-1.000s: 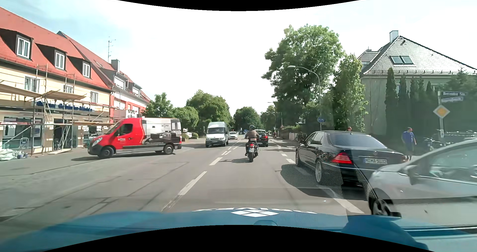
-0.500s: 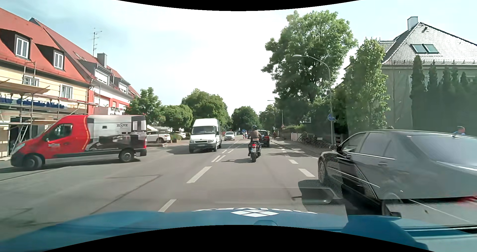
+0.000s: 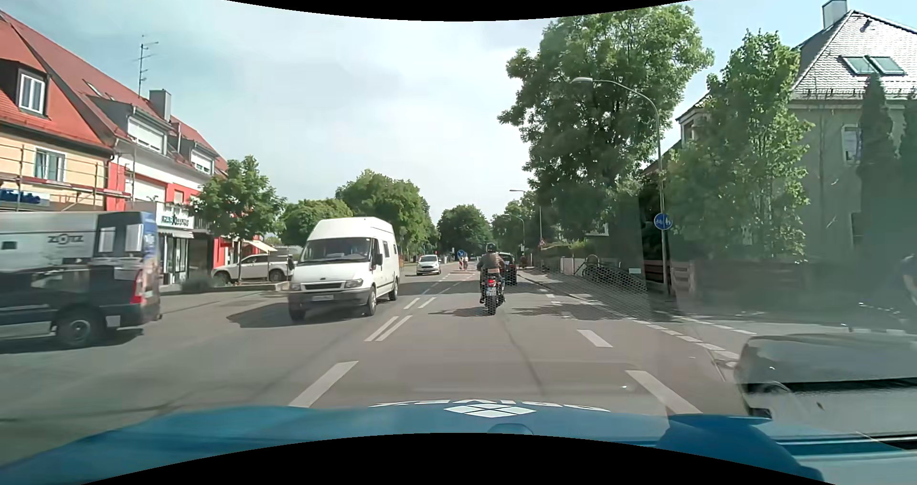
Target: Follow the waypoints while adhering to traffic rules and regulations
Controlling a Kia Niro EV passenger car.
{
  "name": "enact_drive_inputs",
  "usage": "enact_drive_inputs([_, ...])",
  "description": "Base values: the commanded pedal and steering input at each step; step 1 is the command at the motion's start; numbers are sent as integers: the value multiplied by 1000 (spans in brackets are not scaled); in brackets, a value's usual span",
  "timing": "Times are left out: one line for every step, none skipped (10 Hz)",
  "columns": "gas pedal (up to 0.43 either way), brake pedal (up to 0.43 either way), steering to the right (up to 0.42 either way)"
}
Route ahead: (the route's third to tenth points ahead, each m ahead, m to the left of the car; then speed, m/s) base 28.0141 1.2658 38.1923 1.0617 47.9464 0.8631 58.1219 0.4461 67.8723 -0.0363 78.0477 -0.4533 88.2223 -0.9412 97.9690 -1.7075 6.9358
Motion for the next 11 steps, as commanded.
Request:
enact_drive_inputs([47,0,27])
enact_drive_inputs([0,0,27])
enact_drive_inputs([0,0,27])
enact_drive_inputs([0,0,27])
enact_drive_inputs([0,0,27])
enact_drive_inputs([0,0,27])
enact_drive_inputs([0,0,26])
enact_drive_inputs([0,0,27])
enact_drive_inputs([0,0,26])
enact_drive_inputs([0,0,26])
enact_drive_inputs([0,0,25])
